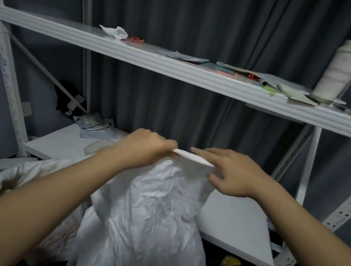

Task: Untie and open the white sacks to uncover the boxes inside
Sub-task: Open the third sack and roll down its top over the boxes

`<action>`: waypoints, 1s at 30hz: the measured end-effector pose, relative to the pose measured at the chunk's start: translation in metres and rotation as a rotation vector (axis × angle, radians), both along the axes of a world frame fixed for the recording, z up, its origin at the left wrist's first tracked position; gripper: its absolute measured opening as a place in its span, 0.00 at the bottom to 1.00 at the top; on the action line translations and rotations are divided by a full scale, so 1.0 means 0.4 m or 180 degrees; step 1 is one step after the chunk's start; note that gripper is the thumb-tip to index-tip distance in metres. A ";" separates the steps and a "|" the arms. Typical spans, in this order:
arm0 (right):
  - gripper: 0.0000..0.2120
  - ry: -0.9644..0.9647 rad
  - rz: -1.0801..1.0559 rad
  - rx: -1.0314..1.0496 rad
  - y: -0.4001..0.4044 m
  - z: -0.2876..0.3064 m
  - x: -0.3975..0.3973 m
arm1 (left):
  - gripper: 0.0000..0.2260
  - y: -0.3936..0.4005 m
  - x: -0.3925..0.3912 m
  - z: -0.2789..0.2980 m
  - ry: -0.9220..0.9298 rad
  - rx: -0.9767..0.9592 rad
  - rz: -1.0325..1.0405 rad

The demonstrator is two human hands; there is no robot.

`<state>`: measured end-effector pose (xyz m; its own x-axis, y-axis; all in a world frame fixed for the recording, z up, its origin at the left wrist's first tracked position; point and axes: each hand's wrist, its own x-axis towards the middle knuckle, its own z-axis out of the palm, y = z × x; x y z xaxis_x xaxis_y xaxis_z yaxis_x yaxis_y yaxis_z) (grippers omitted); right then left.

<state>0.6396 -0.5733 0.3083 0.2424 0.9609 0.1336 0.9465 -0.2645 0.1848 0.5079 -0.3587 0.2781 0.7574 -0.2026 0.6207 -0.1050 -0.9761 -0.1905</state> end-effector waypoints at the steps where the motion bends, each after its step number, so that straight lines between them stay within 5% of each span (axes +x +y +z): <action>1: 0.28 0.0273 0.0111 0.0020 0.013 0.006 -0.013 | 0.17 -0.011 0.005 -0.005 -0.0319 0.0475 -0.0089; 3: 0.22 0.0632 0.0274 0.0075 0.038 0.000 -0.037 | 0.13 -0.039 0.006 0.003 -0.0336 0.0633 -0.0145; 8: 0.30 -0.0956 -0.0332 -0.0126 0.049 -0.030 -0.029 | 0.09 -0.017 -0.004 0.021 0.1165 -0.1542 0.0079; 10: 0.32 -0.0496 -0.0333 -0.0123 0.049 -0.033 -0.032 | 0.04 -0.022 -0.006 0.014 0.1035 -0.0940 0.0364; 13: 0.24 0.0772 -0.0021 0.0129 0.055 -0.030 -0.045 | 0.11 -0.037 0.005 0.006 0.0516 0.0150 0.0650; 15: 0.21 0.0144 -0.0011 0.0129 0.055 -0.032 -0.038 | 0.15 -0.033 0.010 0.011 0.0632 -0.0284 0.0477; 17: 0.22 -0.0744 -0.0216 0.0021 0.047 -0.040 -0.031 | 0.18 -0.009 0.009 0.016 0.1388 -0.1331 0.0372; 19: 0.26 -0.1004 -0.0328 -0.0048 0.036 -0.053 -0.024 | 0.16 0.001 0.010 0.000 0.1770 -0.1786 0.0148; 23: 0.25 0.0176 0.0141 0.0382 0.034 -0.051 -0.021 | 0.08 -0.032 0.023 0.002 0.1182 -0.0786 0.0231; 26: 0.16 0.1102 0.0240 0.0732 0.040 -0.032 0.005 | 0.16 -0.024 0.026 0.026 0.0833 -0.0611 0.0199; 30: 0.14 0.1259 0.0070 0.1157 0.036 -0.013 0.033 | 0.13 0.000 0.029 0.055 0.0921 -0.0460 0.0271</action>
<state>0.6527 -0.5590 0.3033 0.3218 0.8752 0.3611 0.9314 -0.2242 -0.2867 0.5195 -0.3588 0.3002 0.9169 -0.0566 0.3951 -0.0514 -0.9984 -0.0237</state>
